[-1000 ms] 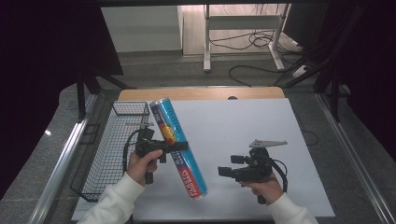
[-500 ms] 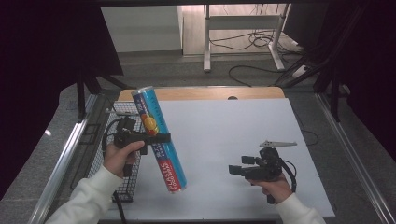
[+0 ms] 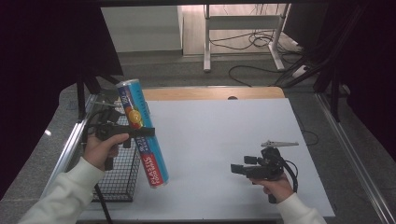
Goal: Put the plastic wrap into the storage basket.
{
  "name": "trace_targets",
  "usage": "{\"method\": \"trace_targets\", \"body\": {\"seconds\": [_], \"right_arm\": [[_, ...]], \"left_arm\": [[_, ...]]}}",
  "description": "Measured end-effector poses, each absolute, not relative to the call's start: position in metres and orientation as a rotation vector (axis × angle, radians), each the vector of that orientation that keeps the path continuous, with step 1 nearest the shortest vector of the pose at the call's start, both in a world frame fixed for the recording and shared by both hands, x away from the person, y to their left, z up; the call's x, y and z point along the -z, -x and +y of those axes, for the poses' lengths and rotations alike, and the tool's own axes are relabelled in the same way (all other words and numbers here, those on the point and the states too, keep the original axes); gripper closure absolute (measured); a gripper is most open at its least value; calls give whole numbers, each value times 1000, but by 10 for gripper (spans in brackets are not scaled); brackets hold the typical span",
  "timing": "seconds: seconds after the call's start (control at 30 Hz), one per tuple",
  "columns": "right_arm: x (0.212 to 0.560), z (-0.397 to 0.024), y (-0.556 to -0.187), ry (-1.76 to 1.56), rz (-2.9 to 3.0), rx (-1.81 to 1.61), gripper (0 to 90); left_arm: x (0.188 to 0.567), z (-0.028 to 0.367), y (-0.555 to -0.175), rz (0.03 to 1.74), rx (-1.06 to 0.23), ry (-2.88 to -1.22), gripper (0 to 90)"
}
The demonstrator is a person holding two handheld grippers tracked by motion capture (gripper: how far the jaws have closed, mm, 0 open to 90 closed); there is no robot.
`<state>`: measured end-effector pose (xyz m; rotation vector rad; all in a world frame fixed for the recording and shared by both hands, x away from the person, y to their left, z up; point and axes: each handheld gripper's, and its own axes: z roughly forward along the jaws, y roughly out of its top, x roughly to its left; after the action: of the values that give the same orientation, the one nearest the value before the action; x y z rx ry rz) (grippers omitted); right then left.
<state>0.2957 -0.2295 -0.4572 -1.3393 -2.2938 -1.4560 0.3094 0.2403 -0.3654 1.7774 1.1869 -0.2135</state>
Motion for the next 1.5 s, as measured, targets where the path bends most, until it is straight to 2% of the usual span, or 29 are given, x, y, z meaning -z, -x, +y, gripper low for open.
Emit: {"method": "trace_targets", "body": {"seconds": [0.67, 1.07, 1.5], "right_arm": [[459, -229, -296, 1356, -2324, 1436, 103], [461, -229, -298, 1369, -2326, 1417, 103], [463, -228, -298, 1373, -2354, 1404, 105]], "left_arm": [[338, 321, -290, 1359, 37, -1840, 319], [351, 329, -302, 1455, -18, -1968, 319], [379, 330, -312, 1518, 3, -2060, 319]]}}
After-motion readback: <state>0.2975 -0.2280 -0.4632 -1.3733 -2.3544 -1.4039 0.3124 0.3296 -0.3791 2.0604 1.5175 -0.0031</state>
